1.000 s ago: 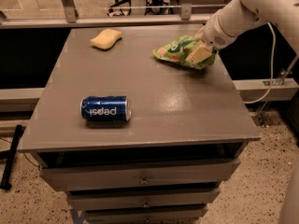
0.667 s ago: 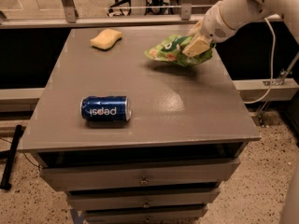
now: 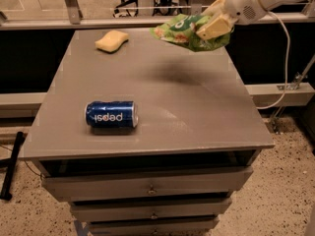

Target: Pick green rice chip bag

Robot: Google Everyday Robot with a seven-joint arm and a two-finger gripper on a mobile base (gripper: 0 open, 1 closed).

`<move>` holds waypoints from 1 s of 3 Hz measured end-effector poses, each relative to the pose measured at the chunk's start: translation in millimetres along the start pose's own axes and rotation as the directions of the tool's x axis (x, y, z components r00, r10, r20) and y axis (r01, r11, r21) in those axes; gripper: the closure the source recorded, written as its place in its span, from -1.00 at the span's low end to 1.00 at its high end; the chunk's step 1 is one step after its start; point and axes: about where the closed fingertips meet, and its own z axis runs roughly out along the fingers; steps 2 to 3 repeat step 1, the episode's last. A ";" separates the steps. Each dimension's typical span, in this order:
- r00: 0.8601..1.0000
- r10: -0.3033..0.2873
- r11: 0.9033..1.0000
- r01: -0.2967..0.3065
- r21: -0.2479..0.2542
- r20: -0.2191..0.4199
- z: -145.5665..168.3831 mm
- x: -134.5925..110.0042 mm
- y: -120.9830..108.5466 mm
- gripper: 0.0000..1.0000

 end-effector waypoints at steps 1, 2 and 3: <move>1.000 -0.001 1.000 0.001 0.003 0.013 -3.1 -4.8 -1.5 1.00; 1.000 -0.001 1.000 0.001 0.003 0.013 -3.1 -4.8 -1.5 1.00; 1.000 -0.001 1.000 0.001 0.003 0.013 -3.1 -4.8 -1.5 1.00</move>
Offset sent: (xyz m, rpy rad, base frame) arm 0.0000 0.0000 0.0000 0.0000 0.0000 0.0000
